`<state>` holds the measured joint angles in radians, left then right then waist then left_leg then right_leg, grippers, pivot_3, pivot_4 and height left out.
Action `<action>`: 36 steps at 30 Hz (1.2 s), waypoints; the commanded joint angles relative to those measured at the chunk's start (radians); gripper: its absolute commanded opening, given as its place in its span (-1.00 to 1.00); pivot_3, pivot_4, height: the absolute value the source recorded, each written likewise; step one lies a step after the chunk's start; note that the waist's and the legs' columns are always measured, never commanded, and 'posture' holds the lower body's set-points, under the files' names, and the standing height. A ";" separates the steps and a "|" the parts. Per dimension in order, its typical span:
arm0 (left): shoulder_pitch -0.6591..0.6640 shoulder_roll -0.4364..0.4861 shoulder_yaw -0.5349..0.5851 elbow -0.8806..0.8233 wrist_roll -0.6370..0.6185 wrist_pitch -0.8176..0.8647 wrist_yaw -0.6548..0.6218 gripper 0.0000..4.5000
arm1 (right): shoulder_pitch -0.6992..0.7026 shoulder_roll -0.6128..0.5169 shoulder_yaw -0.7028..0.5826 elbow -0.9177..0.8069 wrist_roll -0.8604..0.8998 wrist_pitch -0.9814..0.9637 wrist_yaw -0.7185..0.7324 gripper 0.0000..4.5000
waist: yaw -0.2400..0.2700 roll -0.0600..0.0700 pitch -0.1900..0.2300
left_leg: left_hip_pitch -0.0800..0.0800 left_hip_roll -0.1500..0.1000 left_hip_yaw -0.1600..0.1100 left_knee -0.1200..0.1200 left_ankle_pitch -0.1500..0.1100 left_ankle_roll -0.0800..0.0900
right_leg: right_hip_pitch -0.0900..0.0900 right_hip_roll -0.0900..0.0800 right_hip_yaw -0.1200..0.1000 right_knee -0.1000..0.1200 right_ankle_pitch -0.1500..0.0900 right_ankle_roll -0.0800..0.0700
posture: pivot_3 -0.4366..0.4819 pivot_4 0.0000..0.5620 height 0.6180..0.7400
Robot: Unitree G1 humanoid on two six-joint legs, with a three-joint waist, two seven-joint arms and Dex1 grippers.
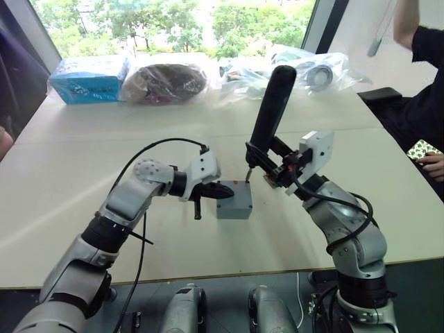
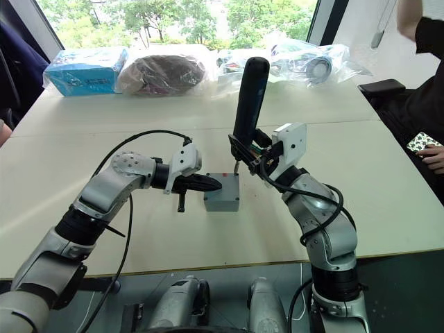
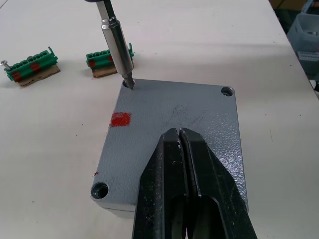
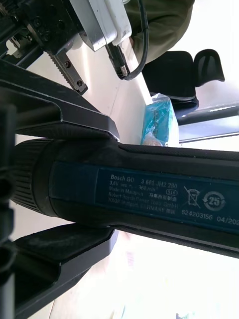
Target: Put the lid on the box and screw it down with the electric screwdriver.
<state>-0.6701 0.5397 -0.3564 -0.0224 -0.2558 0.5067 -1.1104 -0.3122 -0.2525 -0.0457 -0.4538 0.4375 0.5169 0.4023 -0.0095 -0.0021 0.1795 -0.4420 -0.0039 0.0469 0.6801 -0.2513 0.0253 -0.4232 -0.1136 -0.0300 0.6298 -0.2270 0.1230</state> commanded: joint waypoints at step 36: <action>0.053 -0.003 -0.002 -0.003 0.025 0.023 0.008 -1.00 | 0.083 -0.031 0.110 0.139 -0.085 -0.044 0.007 -0.20 | 0.000 -0.006 -0.019 | 0.018 0.001 -0.002 -0.009 -0.001 0.000 | 0.018 -0.002 -0.002 -0.011 -0.003 -0.006 | -0.05 -0.47 1.00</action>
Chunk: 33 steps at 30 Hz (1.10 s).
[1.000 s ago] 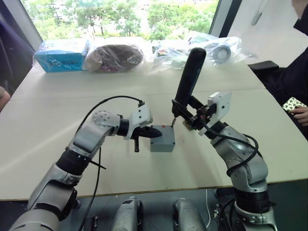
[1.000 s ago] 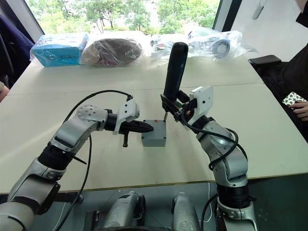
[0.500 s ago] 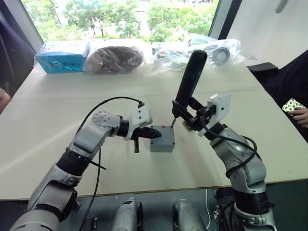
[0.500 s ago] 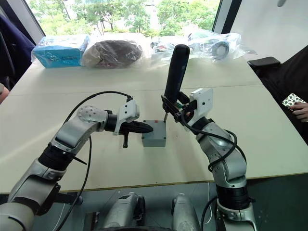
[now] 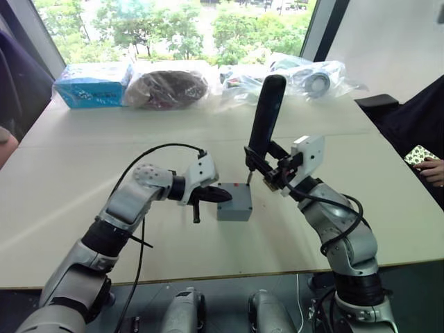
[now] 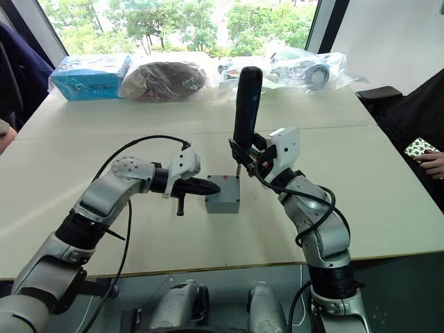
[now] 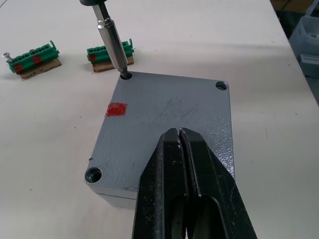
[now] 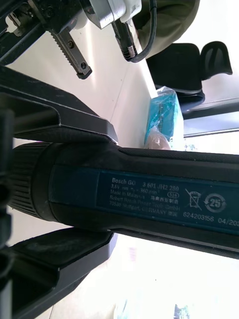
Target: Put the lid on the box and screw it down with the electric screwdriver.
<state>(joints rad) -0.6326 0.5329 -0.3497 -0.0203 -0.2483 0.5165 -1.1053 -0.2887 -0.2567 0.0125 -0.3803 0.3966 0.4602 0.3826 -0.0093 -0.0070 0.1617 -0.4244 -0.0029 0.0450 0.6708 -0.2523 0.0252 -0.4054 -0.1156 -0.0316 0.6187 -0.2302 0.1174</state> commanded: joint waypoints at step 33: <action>0.032 -0.005 -0.004 0.001 0.030 0.010 -0.001 -1.00 | 0.056 -0.045 -0.034 -0.003 0.046 0.058 0.032 -0.20 | -0.001 -0.004 -0.010 | 0.009 0.000 -0.001 -0.013 -0.002 -0.003 | 0.001 -0.009 0.000 -0.009 -0.003 -0.005 | -0.05 -0.47 1.00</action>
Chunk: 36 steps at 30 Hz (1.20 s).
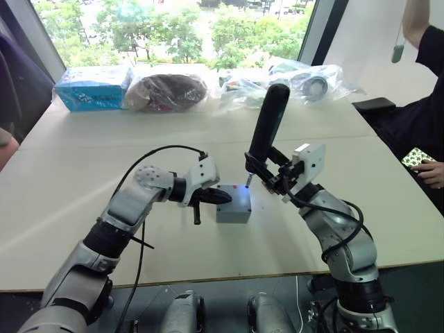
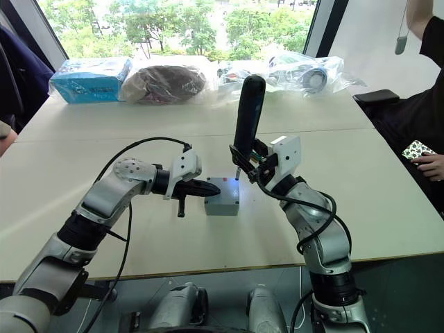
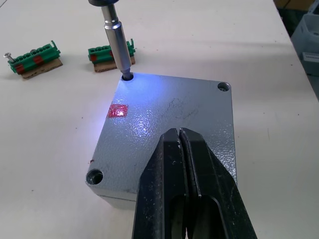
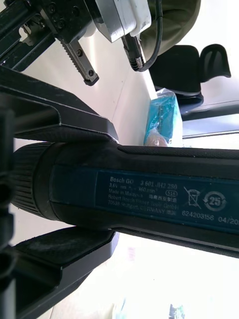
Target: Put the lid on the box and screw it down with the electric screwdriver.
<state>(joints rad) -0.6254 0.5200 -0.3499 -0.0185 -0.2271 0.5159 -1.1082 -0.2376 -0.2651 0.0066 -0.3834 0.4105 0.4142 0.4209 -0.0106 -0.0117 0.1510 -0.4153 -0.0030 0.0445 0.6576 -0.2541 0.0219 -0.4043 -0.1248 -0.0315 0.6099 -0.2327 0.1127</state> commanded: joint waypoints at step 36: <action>0.091 0.120 0.109 -0.391 -0.272 0.241 0.014 -1.00 | -0.643 -0.712 0.065 0.808 0.656 1.200 -0.208 -0.20 | 0.002 0.012 0.031 | -0.029 0.000 0.005 0.007 0.004 0.004 | -0.023 0.009 -0.002 0.004 0.005 0.003 | -0.05 -0.47 1.00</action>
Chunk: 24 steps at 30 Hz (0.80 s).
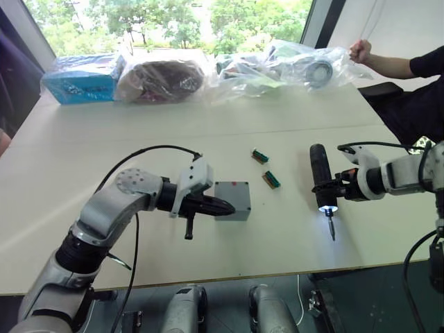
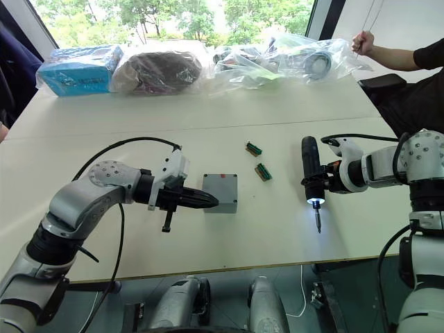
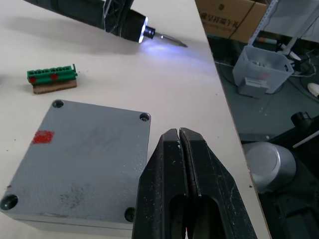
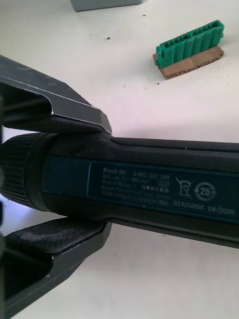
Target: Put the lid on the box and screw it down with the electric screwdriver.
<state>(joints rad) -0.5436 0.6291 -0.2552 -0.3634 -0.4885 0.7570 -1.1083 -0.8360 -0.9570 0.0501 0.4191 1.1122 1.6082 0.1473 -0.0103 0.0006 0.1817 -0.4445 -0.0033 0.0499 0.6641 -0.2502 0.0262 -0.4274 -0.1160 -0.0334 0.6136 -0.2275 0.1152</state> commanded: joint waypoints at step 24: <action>-0.029 0.042 0.076 0.294 0.109 -0.124 0.056 -1.00 | 0.175 0.012 -0.123 -0.736 -0.171 -0.145 0.414 0.96 | 0.009 -0.003 -0.001 | 0.001 0.000 -0.002 0.001 0.000 0.000 | 0.003 0.000 -0.002 0.000 0.002 0.005 | -0.05 -0.47 1.00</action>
<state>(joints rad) -0.5609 0.6992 -0.1502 -0.0793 -0.4141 0.6792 -1.0673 -0.7310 -0.9601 -0.0957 -0.1765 0.9342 1.5302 0.5298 -0.0013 -0.0028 0.1804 -0.4440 -0.0031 0.0479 0.6660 -0.2502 0.0261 -0.4246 -0.1165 -0.0350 0.6138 -0.2255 0.1201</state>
